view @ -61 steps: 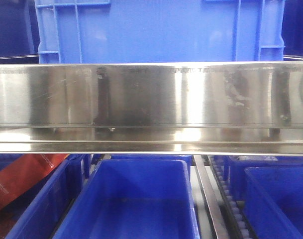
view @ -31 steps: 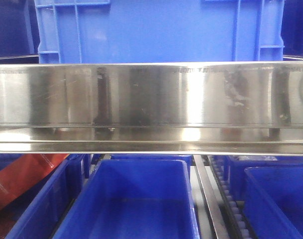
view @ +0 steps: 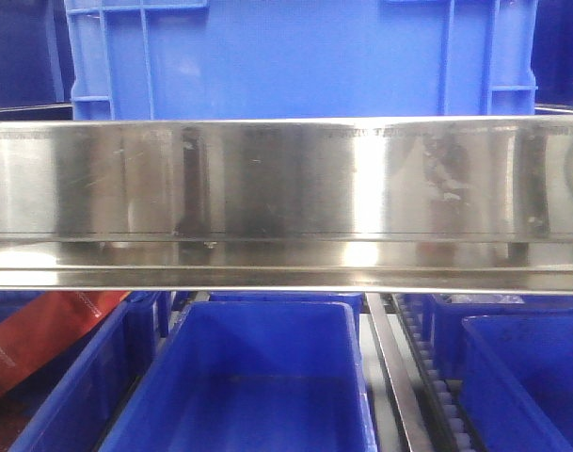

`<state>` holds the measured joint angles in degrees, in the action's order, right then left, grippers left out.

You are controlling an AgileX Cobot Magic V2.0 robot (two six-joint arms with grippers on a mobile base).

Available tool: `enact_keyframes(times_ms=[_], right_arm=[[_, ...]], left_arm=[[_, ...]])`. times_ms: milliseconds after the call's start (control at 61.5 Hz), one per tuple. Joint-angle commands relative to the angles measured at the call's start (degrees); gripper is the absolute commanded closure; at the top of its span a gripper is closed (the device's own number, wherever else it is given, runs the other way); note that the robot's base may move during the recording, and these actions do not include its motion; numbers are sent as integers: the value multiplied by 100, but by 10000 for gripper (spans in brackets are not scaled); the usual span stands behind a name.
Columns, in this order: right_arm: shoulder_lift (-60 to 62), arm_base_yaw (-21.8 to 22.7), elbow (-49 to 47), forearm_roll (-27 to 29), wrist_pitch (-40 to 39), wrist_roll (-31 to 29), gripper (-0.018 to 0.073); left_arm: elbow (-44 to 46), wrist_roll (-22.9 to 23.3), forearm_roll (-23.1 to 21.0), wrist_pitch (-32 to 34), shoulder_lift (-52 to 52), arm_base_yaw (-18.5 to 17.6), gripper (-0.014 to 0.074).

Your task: Place cylindrical capacitor in blue bin on shelf

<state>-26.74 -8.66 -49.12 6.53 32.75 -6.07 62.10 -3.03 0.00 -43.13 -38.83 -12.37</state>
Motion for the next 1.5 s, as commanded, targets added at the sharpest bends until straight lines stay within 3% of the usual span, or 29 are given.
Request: enact_keyframes(times_ms=[0, 211, 374, 748, 1171, 1220, 1301, 1480], right_arm=[[9, -4, -5, -10, -233, -16, 721], [9, -4, -5, 11, -233, -16, 721], [9, -4, -5, 11, -233, -16, 721], [9, -4, -5, 11, -233, -16, 721], [9, -100, -5, 15, -221, -16, 721], [9, -129, -5, 15, -221, -16, 721], [9, -171, -5, 15, -212, -16, 721], [9, -182, -5, 15, -199, -16, 721]], left_arm=[[43, 7, -77, 217, -164, -213, 707], [1072, 7, -77, 156, -1539, -1282, 707], [2351, 7, -94, 120, -2892, -1760, 707], [4724, -5, -629, -407, -5456, -1886, 707], [5259, -123, -641, -741, -6907, -2059, 703], [5259, -123, -641, -756, -6954, -2059, 675], [5259, -123, -656, -780, -6969, -2059, 552], [5271, -123, -744, -815, -6969, -2059, 92]])
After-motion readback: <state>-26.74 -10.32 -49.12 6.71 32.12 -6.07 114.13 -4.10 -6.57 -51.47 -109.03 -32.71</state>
